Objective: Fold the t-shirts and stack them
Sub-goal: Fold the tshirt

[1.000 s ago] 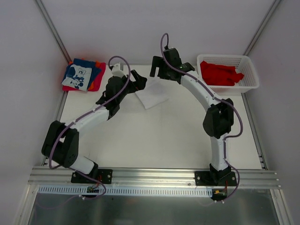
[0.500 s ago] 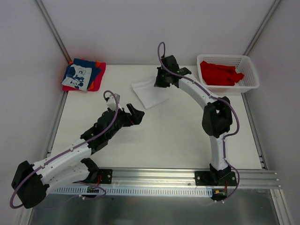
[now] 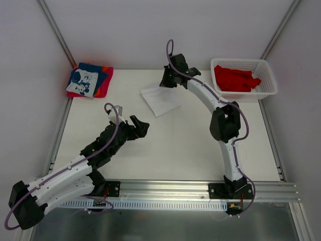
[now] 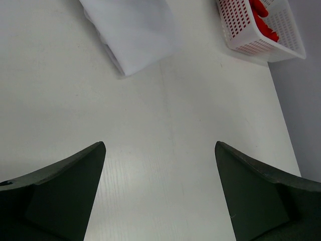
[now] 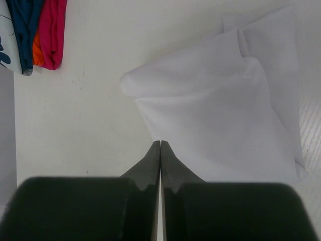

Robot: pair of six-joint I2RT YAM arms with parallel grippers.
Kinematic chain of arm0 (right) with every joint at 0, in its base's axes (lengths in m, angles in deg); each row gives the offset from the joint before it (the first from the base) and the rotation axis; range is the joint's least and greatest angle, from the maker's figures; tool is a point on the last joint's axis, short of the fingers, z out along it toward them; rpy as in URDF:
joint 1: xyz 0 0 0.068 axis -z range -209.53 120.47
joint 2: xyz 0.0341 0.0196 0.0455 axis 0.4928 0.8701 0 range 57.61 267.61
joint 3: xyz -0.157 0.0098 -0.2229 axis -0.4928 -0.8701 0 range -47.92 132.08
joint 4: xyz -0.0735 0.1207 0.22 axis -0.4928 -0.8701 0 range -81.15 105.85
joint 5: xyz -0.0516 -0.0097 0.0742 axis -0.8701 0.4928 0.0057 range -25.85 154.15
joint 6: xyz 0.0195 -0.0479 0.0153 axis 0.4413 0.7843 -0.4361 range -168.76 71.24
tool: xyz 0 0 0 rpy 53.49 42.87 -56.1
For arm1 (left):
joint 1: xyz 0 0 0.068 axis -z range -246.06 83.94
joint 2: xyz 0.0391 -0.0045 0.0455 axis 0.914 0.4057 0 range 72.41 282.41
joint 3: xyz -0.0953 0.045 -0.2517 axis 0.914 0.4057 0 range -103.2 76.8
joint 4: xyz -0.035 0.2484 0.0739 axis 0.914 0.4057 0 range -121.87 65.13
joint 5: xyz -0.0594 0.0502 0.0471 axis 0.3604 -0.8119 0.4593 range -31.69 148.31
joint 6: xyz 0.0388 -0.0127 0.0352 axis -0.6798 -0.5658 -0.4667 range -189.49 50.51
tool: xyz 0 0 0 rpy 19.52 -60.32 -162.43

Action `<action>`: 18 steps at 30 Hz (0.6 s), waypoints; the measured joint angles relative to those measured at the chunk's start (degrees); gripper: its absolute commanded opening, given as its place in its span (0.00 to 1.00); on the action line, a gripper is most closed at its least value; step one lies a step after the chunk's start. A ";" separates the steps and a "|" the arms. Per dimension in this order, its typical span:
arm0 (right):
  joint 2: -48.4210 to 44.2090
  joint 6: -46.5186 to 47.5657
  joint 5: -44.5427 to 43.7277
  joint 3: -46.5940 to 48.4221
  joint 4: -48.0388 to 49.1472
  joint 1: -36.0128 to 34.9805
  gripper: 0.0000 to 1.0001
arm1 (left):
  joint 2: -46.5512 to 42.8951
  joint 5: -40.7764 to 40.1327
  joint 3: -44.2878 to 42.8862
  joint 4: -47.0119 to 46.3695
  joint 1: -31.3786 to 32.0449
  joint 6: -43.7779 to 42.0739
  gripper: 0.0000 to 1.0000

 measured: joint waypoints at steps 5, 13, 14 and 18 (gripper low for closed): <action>1.68 -0.66 1.44 0.33 0.79 0.63 0.01 | 1.11 -0.55 0.31 0.76 0.68 0.15 0.91; 6.23 -2.38 3.65 0.28 3.23 1.18 0.01 | 2.19 -1.31 0.31 0.94 0.72 0.15 0.91; 6.71 -2.60 3.87 0.28 3.63 1.18 0.01 | 2.45 -1.53 0.31 0.98 1.03 0.15 0.91; 9.51 -3.98 5.51 0.96 6.05 1.44 0.01 | 3.08 -1.66 0.31 1.01 1.77 0.15 0.91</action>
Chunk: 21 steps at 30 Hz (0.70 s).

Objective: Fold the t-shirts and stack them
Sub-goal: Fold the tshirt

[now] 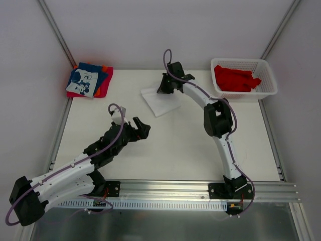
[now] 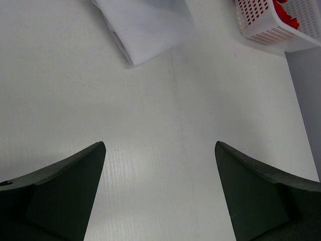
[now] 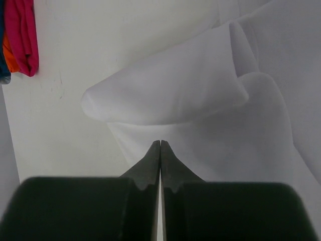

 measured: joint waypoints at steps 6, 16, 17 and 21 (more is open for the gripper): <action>6.27 -2.19 2.01 3.28 2.75 1.11 0.01 | 0.83 -0.46 0.00 -0.02 0.94 -0.02 0.91; 9.79 -4.72 3.80 5.14 7.30 4.33 0.01 | 1.46 -3.32 0.00 0.15 6.82 0.00 0.90; 9.79 -4.92 3.89 5.27 7.72 4.66 0.01 | 2.03 -3.54 -0.02 0.15 7.26 0.00 0.91; 9.77 -5.09 3.91 5.31 8.66 5.68 0.01 | 5.55 -4.39 -0.42 0.22 8.66 0.00 0.90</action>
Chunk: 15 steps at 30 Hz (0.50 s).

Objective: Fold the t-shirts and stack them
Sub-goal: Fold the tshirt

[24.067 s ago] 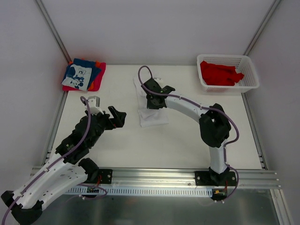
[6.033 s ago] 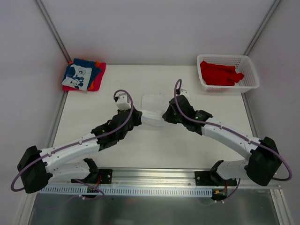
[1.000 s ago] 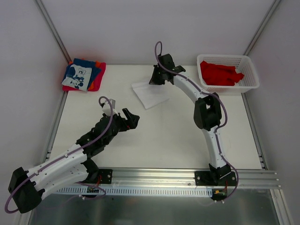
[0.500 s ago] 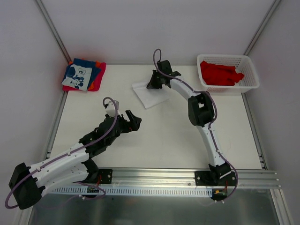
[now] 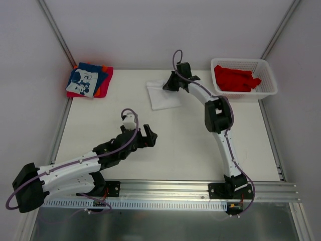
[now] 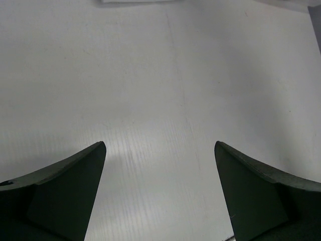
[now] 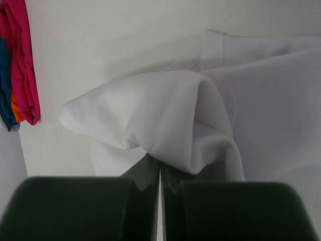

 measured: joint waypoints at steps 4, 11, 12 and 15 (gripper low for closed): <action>-1.57 0.50 -1.05 -4.20 1.64 0.31 0.01 | 2.71 -0.61 -0.70 0.15 1.95 -0.02 0.91; -14.14 0.83 -3.21 -25.59 6.40 0.31 0.13 | 3.13 -1.84 -1.33 0.04 2.95 -0.04 0.91; -15.98 0.81 -3.39 -28.39 6.62 0.31 0.15 | 3.04 -1.92 -1.33 0.04 2.95 -0.04 0.91; -20.98 0.33 -3.37 -36.89 9.35 0.28 0.18 | 2.34 -1.95 -1.33 0.09 2.95 -0.02 0.91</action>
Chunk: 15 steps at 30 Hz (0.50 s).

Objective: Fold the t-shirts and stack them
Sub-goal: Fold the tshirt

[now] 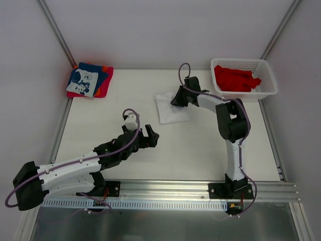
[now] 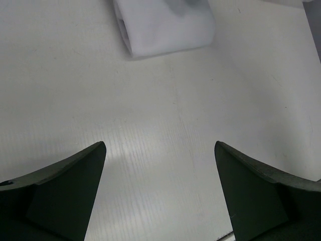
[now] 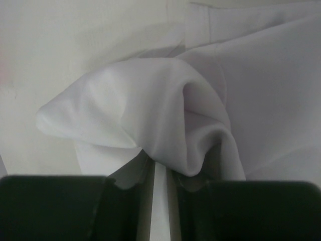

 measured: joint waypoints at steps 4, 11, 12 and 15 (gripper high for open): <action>-8.46 -1.07 -0.26 -14.32 6.25 -0.70 0.27 | -1.46 0.02 0.00 -0.02 0.02 0.00 0.91; -25.99 -3.67 -4.98 -34.97 10.71 -6.58 0.92 | -2.21 0.02 0.00 -0.07 0.04 -0.07 0.91; -28.52 -4.02 -6.29 -37.59 10.78 -7.82 0.92 | -2.23 0.02 0.00 -0.04 0.04 -0.11 0.91; -36.39 -6.05 -10.88 -45.42 9.11 -12.85 0.93 | -2.38 0.02 0.00 -0.07 0.04 -0.31 0.92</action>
